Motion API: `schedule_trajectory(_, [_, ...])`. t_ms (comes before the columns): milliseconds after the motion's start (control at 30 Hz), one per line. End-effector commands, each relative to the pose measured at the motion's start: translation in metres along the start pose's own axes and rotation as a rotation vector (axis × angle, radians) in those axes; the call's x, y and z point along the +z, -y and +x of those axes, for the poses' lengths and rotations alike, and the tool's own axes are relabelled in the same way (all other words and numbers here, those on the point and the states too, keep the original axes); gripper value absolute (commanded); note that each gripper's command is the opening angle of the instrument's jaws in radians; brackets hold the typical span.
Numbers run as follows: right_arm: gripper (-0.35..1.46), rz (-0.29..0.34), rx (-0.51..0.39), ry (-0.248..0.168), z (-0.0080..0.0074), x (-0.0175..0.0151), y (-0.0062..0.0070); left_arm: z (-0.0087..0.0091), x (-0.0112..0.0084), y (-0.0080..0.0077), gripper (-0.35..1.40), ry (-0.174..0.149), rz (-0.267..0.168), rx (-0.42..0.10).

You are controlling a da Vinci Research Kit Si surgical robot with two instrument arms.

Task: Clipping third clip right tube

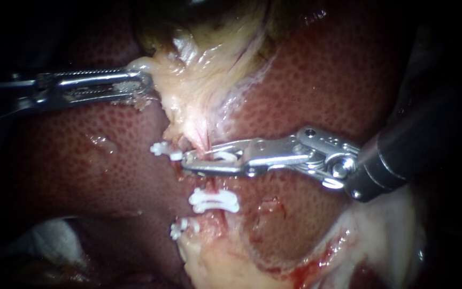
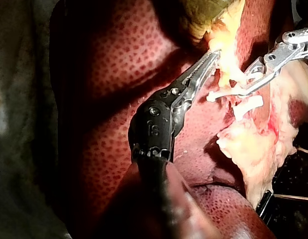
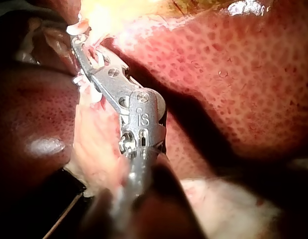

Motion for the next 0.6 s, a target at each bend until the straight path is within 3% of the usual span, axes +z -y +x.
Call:
schedule_trajectory(33, [-0.35, 0.003, 0.000, 0.001, 0.0000, 0.0000, 0.0000, 0.0000, 0.0000, 0.0000, -0.35, 0.000, 0.000, 0.000])
schedule_trajectory(600, [-0.35, 0.003, -0.001, 0.005, -0.0003, -0.0005, -0.0002, 0.0000, 0.0001, 0.0002, -0.35, 0.000, 0.001, 0.000])
